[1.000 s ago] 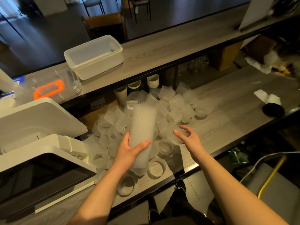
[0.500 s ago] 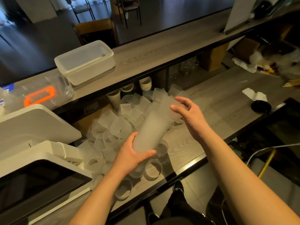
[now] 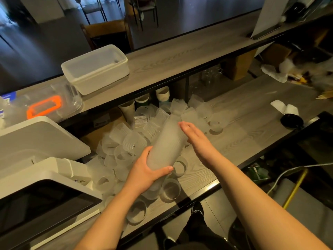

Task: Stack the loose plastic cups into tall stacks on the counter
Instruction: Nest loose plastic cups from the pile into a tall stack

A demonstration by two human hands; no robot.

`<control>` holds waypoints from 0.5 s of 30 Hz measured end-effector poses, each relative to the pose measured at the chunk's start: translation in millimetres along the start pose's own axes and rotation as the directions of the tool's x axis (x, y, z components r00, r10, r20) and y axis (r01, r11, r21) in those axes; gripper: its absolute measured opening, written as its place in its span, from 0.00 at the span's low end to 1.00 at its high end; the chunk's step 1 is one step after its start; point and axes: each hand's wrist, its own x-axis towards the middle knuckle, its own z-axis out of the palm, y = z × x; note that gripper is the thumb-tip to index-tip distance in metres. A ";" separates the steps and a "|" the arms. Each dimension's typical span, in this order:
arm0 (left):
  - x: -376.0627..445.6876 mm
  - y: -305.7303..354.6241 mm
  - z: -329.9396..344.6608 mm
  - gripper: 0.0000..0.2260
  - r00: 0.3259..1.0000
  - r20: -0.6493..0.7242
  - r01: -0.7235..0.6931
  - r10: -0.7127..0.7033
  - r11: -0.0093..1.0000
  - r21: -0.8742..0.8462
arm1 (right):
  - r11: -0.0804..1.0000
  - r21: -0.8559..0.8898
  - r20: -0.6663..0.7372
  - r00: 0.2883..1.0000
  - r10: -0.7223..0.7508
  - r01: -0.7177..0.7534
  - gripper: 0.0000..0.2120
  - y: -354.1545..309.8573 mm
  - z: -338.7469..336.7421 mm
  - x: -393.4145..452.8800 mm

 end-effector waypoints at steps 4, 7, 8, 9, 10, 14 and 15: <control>3.6 -5.7 0.1 0.36 0.996 0.002 0.090 -0.091 0.985 -0.146 | 0.995 0.074 0.020 0.997 0.071 -0.072 0.49 17.6 -0.9 14.8; 7.5 -7.1 -0.3 0.33 0.989 -0.018 0.138 -0.148 0.954 -0.265 | 0.987 0.053 -0.141 0.978 0.155 -0.149 0.35 55.4 -4.8 28.9; 9.0 -8.0 -1.1 0.34 0.986 -0.026 0.149 -0.164 0.943 -0.297 | 0.983 0.016 -0.174 0.968 0.183 -0.183 0.31 70.0 -6.0 31.4; 10.5 -9.7 -1.9 0.35 0.983 -0.038 0.157 -0.178 0.933 -0.324 | 0.973 -0.042 -0.185 0.959 0.217 -0.228 0.30 87.5 -7.6 33.2; 11.8 -11.6 -3.0 0.35 0.981 -0.051 0.160 -0.188 0.925 -0.343 | 0.957 -0.113 -0.165 0.955 0.246 -0.266 0.31 106.7 -9.6 34.3; 13.2 -16.3 -6.5 0.37 0.975 -0.090 0.154 -0.203 0.911 -0.384 | 0.856 -0.434 0.006 0.949 0.317 -0.283 0.45 169.2 -12.3 32.4; 13.1 -16.8 -7.4 0.38 0.974 -0.096 0.155 -0.207 0.909 -0.387 | 0.834 -0.488 0.035 0.949 0.314 -0.258 0.48 176.4 -11.6 31.9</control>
